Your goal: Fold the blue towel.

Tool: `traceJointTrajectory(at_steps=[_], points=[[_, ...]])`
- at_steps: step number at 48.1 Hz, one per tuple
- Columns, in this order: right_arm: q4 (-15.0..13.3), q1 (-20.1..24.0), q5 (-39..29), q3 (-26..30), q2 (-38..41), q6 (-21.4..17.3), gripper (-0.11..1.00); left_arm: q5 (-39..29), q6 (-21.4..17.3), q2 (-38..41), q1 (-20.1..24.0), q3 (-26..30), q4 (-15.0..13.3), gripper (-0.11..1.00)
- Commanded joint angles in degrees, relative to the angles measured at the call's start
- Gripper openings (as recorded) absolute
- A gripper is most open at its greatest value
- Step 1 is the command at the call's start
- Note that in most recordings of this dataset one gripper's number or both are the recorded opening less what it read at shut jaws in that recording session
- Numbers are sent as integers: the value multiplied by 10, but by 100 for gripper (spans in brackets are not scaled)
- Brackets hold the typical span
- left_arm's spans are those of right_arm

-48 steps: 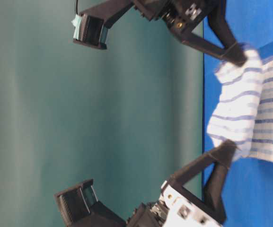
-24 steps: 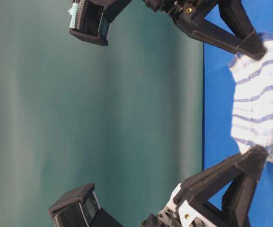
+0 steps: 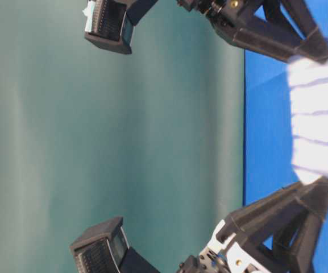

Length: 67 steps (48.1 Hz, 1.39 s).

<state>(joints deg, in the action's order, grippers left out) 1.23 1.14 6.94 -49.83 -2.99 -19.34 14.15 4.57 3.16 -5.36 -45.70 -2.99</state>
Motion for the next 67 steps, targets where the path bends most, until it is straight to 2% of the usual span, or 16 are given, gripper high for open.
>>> traceJointTrajectory(at_steps=[1,4,6,9,11,23,38,48,67], points=[[1,8,3,11,-6,0,71,2,0,-8,2,3,-1,36],[1,9,1,11,-6,0,85,3,0,-10,2,2,-1,55],[1,9,0,10,-7,0,91,2,0,-10,1,1,-1,67],[1,9,0,10,-10,0,91,2,-1,-11,1,1,-1,82],[1,8,0,11,-12,0,89,2,-3,-13,1,-1,-1,87],[-6,6,-13,9,-50,13,87,-9,-8,-50,2,-11,-1,80],[-49,-13,-103,-4,-178,33,87,-97,-12,-171,2,-27,1,78],[-74,-30,-138,-48,-288,33,87,-98,-11,-245,7,-80,1,78],[-74,-31,-186,-163,-510,33,87,-83,-13,-418,18,-205,4,78]])
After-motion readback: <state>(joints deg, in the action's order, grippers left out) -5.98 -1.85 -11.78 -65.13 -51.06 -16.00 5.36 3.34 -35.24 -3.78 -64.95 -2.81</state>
